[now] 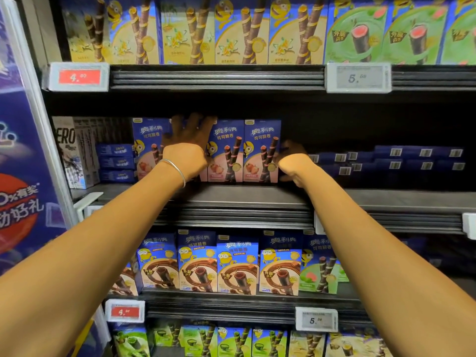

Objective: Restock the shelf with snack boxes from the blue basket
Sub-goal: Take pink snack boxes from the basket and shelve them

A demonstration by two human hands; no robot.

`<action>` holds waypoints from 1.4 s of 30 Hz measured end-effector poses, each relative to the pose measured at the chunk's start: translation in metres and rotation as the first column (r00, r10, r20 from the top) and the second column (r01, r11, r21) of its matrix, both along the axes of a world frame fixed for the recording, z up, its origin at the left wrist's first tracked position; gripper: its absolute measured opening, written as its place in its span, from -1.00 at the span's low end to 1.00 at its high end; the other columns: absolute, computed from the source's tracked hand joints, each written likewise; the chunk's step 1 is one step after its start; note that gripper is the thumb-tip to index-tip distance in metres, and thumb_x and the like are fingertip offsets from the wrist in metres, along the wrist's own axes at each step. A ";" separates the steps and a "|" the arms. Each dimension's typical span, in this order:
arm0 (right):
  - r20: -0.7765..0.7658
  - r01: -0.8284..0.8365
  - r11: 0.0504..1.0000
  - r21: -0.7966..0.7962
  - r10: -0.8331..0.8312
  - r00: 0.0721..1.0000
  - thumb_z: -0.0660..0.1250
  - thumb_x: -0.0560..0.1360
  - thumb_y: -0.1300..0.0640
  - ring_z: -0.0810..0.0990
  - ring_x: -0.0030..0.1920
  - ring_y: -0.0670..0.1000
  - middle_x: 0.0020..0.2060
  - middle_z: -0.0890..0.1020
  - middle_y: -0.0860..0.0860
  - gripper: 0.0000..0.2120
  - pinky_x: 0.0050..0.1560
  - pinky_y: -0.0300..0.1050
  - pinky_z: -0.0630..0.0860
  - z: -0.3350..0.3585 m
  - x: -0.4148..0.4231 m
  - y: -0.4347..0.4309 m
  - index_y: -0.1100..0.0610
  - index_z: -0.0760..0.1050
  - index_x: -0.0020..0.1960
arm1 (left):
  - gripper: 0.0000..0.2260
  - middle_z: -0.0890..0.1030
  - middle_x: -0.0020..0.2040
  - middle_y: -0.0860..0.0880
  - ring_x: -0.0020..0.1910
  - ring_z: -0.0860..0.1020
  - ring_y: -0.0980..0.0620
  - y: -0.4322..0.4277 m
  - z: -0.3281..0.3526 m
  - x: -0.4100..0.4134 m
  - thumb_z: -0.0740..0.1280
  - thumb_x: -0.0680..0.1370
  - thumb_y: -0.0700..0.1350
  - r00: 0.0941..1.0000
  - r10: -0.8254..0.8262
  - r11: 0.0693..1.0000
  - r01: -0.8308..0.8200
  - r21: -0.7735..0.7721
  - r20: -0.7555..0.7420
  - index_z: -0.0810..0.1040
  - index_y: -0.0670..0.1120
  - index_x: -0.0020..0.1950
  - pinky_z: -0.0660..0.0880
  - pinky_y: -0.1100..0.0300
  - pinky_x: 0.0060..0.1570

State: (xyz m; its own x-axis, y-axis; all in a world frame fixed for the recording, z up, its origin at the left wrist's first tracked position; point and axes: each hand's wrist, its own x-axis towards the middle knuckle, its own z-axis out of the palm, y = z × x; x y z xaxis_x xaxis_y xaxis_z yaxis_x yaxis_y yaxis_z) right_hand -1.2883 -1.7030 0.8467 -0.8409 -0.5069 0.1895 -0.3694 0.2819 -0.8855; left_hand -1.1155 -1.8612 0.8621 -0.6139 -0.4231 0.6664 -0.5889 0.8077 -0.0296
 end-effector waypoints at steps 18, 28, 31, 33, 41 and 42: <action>0.025 0.017 0.998 -0.054 -0.016 1.000 0.25 0.65 0.24 0.50 0.31 0.22 0.32 0.51 0.19 -0.72 0.30 0.21 0.51 -0.003 -0.004 0.003 0.28 0.46 0.34 | -0.08 0.16 0.63 -0.12 0.62 0.08 -0.37 -0.007 -0.003 -0.009 0.63 0.44 -0.01 0.999 0.035 0.999 -0.035 -0.005 -0.014 0.16 0.10 0.67 0.27 -0.49 0.44; 0.058 -0.040 0.990 -0.133 0.048 0.997 0.27 0.63 0.29 0.57 0.18 0.16 0.26 0.56 0.16 -0.75 0.13 0.17 0.60 0.000 0.002 0.008 0.19 0.49 0.30 | -0.06 0.14 0.64 -0.10 0.62 0.07 -0.36 -0.009 -0.003 -0.013 0.62 0.45 -0.01 0.998 0.066 0.998 -0.066 -0.001 -0.001 0.11 0.12 0.67 0.26 -0.48 0.46; 0.108 -0.050 0.986 -0.161 0.068 0.992 0.23 0.65 0.29 0.59 0.01 0.07 0.24 0.56 0.13 -0.74 -0.06 0.05 0.61 0.000 0.009 0.008 0.20 0.48 0.32 | -0.04 0.13 0.65 -0.10 0.62 0.07 -0.37 -0.011 -0.002 -0.013 0.63 0.44 -0.01 0.998 0.061 0.998 -0.061 0.001 -0.004 0.11 0.12 0.67 0.29 -0.48 0.44; 0.116 -0.037 0.990 -0.137 0.053 0.992 0.23 0.65 0.28 0.57 0.15 0.12 0.29 0.54 0.14 -0.73 0.07 0.09 0.60 0.000 0.010 0.007 0.21 0.48 0.34 | -0.04 0.13 0.65 -0.10 0.62 0.07 -0.37 -0.012 -0.002 -0.013 0.63 0.44 0.00 0.998 0.069 0.998 -0.069 -0.004 -0.001 0.09 0.13 0.68 0.29 -0.49 0.44; 0.117 -0.020 0.986 -0.167 0.040 0.992 0.28 0.64 0.22 0.50 0.16 0.12 0.18 0.53 0.10 -0.87 0.11 0.09 0.58 0.002 0.012 0.005 0.09 0.46 0.17 | -0.04 -0.02 0.72 -0.10 0.68 -0.07 -0.31 -0.014 -0.014 0.002 0.52 0.51 -0.01 0.986 -0.024 0.999 0.027 0.019 -0.167 -0.05 0.15 0.72 0.04 -0.46 0.55; 0.138 -0.021 0.983 -0.181 0.047 0.989 0.27 0.64 0.21 0.50 0.13 0.10 0.13 0.52 0.08 -0.91 0.03 0.04 0.57 0.003 0.015 0.005 0.07 0.44 0.12 | -0.03 -0.05 0.72 -0.14 0.68 -0.10 -0.33 -0.015 -0.017 0.006 0.52 0.50 -0.03 0.971 -0.017 0.997 0.034 0.066 -0.239 -0.06 0.15 0.73 0.02 -0.44 0.56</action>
State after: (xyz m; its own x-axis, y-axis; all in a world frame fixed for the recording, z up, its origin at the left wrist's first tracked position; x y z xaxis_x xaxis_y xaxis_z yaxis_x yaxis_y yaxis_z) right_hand -1.2737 -1.6985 0.8498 -0.8484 -0.5044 0.1606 -0.2442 0.1038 -0.9641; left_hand -1.1090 -1.8764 0.8453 -0.4521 -0.4593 0.7646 -0.5511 0.8179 0.1654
